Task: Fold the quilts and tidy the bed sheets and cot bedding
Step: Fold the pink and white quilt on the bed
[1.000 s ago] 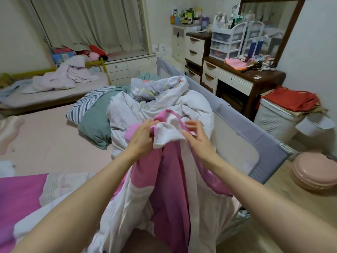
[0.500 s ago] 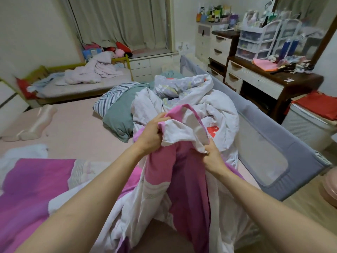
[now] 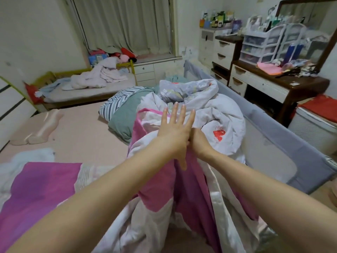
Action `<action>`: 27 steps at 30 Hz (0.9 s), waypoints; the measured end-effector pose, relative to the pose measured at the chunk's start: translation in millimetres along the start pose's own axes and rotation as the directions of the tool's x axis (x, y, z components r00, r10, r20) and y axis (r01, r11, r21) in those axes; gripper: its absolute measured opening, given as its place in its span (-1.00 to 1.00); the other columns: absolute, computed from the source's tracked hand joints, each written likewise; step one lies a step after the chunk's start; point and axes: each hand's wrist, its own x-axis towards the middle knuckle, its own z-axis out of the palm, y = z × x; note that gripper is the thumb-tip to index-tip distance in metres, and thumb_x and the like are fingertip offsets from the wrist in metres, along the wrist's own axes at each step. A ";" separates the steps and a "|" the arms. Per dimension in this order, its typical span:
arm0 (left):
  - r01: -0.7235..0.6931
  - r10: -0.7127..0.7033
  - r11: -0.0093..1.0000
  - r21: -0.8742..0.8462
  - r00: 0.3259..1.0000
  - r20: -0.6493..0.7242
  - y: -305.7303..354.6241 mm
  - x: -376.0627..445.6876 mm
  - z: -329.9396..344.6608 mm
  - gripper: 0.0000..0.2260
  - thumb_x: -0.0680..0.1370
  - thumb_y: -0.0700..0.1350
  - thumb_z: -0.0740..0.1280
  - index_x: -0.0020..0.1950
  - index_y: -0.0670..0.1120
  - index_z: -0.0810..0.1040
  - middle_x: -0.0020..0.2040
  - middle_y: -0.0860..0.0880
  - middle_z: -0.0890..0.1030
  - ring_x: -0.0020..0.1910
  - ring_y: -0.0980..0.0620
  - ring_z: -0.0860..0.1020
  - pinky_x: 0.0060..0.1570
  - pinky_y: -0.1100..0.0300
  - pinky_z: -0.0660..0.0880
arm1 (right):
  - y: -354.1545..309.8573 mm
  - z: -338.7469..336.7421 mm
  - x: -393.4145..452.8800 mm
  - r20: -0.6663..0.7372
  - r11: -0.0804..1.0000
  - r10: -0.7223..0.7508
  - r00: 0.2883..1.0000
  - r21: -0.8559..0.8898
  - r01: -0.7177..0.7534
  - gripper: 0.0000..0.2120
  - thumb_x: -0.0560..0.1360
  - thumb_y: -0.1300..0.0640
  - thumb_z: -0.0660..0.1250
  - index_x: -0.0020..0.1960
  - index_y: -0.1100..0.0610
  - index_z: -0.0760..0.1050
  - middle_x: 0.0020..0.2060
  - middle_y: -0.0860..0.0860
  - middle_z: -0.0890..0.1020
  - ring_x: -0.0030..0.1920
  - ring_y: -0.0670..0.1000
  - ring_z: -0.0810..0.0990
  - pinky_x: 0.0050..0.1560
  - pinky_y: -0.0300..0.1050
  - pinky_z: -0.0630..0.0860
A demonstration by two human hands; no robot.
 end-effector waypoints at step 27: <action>0.234 -0.232 0.972 -0.029 0.928 -0.291 -55.9 55.7 96.2 -0.79 0.57 -0.21 0.14 0.16 -0.08 0.46 0.09 -0.07 0.57 0.12 -0.13 0.50 0.26 -0.11 0.23 | 147.6 32.8 -49.0 -0.184 0.841 0.465 0.866 -0.215 -0.497 -0.78 0.35 0.43 0.19 -0.15 0.30 0.59 -0.18 0.22 0.51 -0.12 0.26 0.55 -0.19 -0.03 0.36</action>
